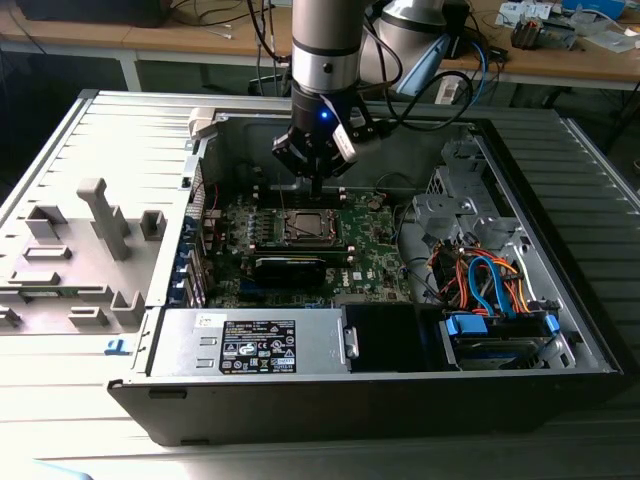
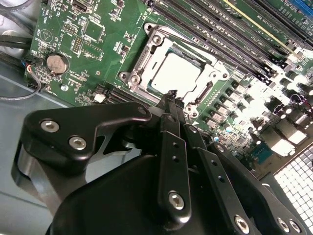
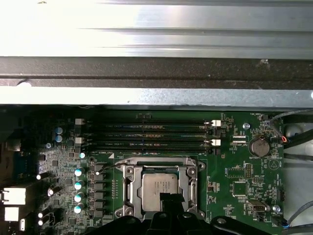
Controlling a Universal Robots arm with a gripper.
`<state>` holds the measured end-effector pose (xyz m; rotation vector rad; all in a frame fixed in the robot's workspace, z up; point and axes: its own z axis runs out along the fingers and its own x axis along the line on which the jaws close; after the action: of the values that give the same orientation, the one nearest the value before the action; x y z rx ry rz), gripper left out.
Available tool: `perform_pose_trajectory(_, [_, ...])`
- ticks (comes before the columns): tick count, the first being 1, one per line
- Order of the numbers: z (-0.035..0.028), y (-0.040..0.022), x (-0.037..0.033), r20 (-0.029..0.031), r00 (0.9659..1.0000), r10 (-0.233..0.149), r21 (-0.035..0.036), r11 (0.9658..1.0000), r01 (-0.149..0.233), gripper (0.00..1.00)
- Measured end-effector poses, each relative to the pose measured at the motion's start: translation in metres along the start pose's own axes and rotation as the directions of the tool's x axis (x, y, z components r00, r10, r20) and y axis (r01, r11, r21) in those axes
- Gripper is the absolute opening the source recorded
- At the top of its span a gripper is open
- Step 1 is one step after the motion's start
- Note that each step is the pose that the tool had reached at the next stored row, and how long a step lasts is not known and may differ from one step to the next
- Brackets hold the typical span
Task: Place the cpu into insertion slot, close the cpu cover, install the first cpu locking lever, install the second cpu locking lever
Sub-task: 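Install the first cpu locking lever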
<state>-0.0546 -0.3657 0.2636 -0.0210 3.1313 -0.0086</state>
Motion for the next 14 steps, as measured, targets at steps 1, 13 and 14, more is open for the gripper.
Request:
perform_pose_trajectory(1, [-0.0001, 0.0000, 0.0000, 0.0000, 1.0000, 0.000, 0.0001, 1.0000, 0.000, 0.11])
perform_pose_trajectory(13, [-0.0030, 0.0000, 0.0000, -0.0001, 1.0000, 0.000, -0.0013, 1.0000, 0.000, 0.11])
perform_pose_trajectory(14, [-0.0033, 0.0000, 0.0000, 0.0000, 1.0000, 0.000, -0.0013, 1.0000, 0.000, 0.11])
